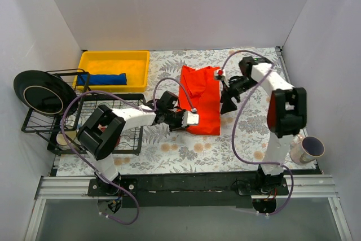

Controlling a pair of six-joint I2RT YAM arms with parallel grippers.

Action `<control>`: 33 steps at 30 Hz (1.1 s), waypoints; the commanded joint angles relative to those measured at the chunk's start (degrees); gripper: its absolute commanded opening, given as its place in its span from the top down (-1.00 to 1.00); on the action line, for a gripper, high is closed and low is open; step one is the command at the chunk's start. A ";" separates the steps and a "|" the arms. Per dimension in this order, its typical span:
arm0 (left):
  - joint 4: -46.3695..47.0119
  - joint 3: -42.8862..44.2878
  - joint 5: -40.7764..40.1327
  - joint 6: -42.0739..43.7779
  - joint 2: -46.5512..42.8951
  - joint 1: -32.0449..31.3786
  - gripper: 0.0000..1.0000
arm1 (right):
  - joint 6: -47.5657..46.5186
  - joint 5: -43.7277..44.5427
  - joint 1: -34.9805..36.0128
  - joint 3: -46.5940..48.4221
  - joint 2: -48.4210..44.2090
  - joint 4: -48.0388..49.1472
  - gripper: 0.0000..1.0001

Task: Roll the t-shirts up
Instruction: Roll the T-shirt to the center of the board.

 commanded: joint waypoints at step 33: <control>-38.38 34.35 31.05 -15.36 24.84 11.53 0.67 | 3.62 10.78 14.90 -64.49 -45.65 70.92 -0.95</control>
